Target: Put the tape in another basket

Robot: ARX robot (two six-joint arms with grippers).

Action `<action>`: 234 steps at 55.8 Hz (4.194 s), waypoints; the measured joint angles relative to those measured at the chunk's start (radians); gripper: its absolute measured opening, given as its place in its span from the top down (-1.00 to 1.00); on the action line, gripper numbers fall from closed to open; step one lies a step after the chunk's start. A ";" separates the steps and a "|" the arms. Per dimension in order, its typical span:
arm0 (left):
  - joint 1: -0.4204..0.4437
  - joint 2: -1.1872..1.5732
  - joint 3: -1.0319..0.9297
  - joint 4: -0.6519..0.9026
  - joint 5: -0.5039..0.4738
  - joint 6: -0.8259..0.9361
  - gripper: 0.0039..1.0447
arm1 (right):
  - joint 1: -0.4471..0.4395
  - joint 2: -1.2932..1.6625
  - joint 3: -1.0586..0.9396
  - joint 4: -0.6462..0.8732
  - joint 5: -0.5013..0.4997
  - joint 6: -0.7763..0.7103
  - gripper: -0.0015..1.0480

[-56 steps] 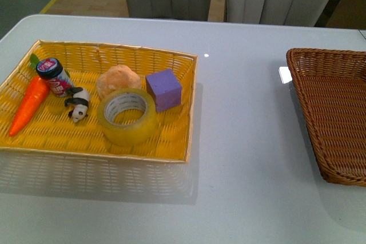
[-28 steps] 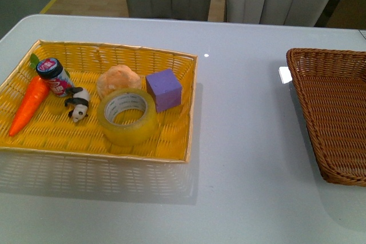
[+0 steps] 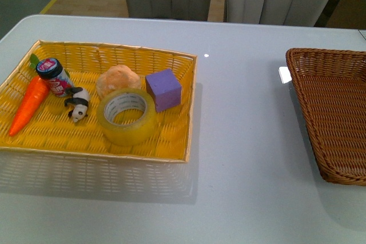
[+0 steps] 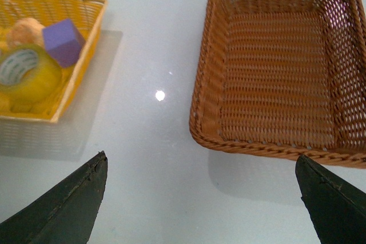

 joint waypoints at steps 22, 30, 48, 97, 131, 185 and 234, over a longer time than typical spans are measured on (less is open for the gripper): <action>0.000 0.000 0.000 0.000 0.000 0.000 -0.83 | -0.357 1.255 0.440 0.749 0.026 -0.248 -0.83; 0.000 0.000 0.000 0.000 0.000 0.000 -0.83 | -0.373 1.518 0.610 0.674 0.021 -0.273 -0.83; 0.000 0.000 0.000 0.000 0.000 0.000 -0.83 | -0.345 1.801 0.872 0.581 0.061 -0.286 -0.83; 0.000 0.000 0.000 0.000 0.000 0.000 -0.83 | -0.192 1.778 0.766 0.587 0.047 -0.105 0.89; 0.000 0.000 0.000 0.000 0.000 0.000 -0.83 | 0.062 1.775 0.706 0.636 0.089 0.107 0.68; 0.000 0.000 0.000 0.000 0.000 0.000 -0.83 | -0.004 1.217 0.066 1.660 0.123 0.007 0.38; 0.000 0.000 0.000 0.000 0.000 0.000 -0.83 | 0.084 0.381 -0.164 1.033 0.202 0.002 0.96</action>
